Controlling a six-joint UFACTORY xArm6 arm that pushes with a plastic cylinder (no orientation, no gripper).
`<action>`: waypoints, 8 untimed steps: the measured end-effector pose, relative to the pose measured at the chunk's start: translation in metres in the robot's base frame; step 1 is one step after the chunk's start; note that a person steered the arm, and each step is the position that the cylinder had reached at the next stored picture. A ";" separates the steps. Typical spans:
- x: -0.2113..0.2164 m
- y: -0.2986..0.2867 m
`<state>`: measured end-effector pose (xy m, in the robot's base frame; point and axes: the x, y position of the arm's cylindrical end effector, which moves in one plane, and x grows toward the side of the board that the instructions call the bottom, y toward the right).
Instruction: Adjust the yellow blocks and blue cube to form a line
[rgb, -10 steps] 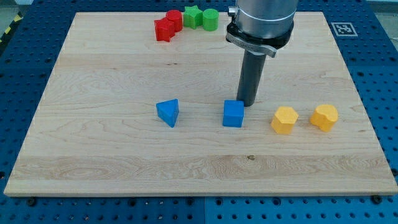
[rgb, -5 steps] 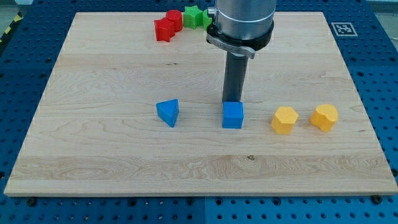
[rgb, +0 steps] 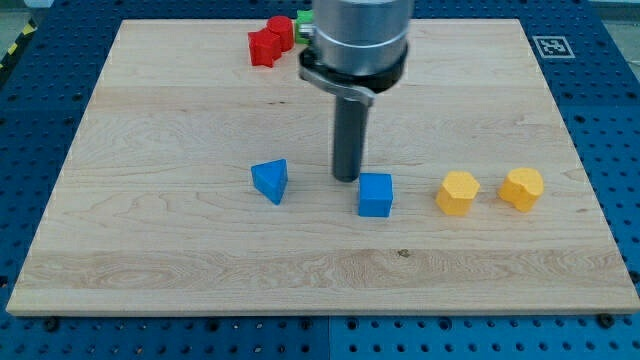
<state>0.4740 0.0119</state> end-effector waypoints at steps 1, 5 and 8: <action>-0.010 -0.020; -0.029 0.123; -0.024 0.165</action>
<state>0.4495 0.1769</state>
